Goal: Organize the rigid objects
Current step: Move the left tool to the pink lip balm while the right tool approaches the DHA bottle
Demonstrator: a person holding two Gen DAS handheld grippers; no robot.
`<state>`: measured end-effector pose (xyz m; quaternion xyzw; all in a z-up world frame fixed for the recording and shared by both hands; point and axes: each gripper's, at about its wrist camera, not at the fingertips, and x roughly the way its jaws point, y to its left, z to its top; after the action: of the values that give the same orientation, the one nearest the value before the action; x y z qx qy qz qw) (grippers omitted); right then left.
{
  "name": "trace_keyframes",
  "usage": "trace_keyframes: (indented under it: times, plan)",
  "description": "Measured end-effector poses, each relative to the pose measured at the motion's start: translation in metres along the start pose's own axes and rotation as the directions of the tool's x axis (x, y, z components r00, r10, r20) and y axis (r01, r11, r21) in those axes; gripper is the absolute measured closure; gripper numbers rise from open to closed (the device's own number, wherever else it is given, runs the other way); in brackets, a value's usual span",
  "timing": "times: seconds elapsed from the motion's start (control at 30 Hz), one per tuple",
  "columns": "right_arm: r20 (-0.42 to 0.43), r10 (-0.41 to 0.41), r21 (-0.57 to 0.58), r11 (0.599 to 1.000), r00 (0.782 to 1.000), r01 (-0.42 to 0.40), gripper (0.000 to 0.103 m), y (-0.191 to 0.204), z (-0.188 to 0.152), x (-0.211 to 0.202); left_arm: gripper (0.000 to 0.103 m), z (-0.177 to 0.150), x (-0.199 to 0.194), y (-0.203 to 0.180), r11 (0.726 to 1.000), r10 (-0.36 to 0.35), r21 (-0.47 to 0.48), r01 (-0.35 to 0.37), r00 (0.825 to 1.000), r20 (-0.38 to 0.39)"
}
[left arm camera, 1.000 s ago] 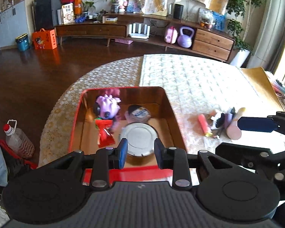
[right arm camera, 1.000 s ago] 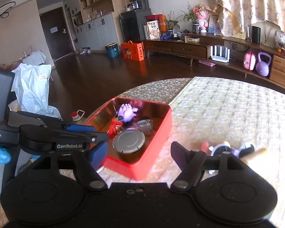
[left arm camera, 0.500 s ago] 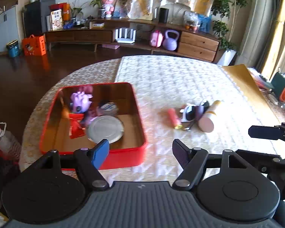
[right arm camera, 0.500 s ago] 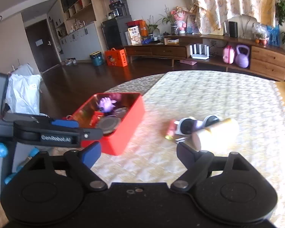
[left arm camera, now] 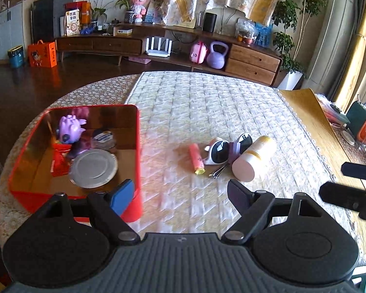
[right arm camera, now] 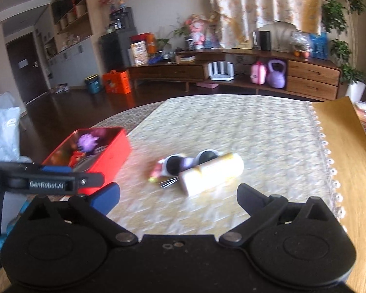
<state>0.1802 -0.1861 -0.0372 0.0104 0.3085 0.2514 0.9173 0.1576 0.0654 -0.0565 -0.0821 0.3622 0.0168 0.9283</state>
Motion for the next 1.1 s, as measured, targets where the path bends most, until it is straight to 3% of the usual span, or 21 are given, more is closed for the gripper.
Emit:
trace_keyframes:
  times: [0.27,0.57,0.8,1.1]
  plan:
    - [-0.019,-0.081,0.038,0.996,0.997,0.082,0.001,-0.032,0.008,0.031,0.019,0.004,0.039,-0.021,0.998,0.053,0.019,-0.053,0.999,-0.003]
    - [-0.068,-0.046,0.028,0.998,0.997,0.048,0.001,-0.039,0.016,0.07,0.019,0.006,0.077,-0.04,0.991,0.105,0.081,-0.106,0.994,0.011]
    - [-0.116,-0.086,0.073,0.993,0.989,0.095,0.001,-0.045,0.021,0.105,0.019,0.007,0.103,-0.038,0.989,0.129,0.069,-0.128,0.992,-0.009]
    - [-0.143,-0.131,0.108,0.983,0.981,0.147,0.003,-0.048,0.023,0.134,0.019,0.003,0.11,-0.045,0.977,0.176,0.118,-0.18,0.983,0.043]
